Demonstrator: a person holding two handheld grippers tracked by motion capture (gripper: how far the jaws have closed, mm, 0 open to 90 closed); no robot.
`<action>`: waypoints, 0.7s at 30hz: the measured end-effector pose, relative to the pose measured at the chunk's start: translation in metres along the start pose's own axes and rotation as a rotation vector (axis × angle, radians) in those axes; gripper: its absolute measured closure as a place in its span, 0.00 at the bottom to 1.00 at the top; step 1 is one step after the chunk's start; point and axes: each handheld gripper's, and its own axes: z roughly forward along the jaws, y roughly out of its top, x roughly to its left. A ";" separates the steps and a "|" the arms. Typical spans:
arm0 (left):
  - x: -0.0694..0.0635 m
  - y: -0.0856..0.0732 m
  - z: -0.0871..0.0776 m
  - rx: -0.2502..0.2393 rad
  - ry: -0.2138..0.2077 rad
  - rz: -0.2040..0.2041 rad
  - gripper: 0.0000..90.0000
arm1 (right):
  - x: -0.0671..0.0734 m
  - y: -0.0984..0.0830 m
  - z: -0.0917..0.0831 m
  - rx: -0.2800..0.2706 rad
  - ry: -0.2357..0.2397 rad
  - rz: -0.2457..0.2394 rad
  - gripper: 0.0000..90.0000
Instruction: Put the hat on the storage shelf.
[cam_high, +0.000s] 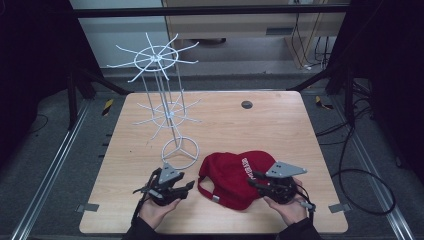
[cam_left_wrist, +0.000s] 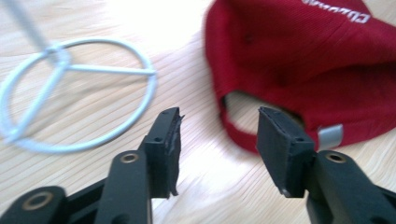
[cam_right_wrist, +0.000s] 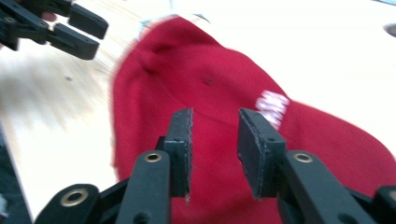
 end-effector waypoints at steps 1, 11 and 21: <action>0.003 -0.002 -0.004 -0.005 0.020 -0.001 0.52 | 0.004 0.004 0.002 -0.002 0.010 -0.006 0.70; 0.052 -0.028 -0.044 -0.046 0.161 -0.084 0.44 | 0.053 0.038 0.046 0.006 0.055 -0.061 0.54; 0.089 -0.048 -0.055 -0.031 0.259 -0.140 0.37 | 0.057 0.029 0.080 0.088 -0.030 -0.036 0.64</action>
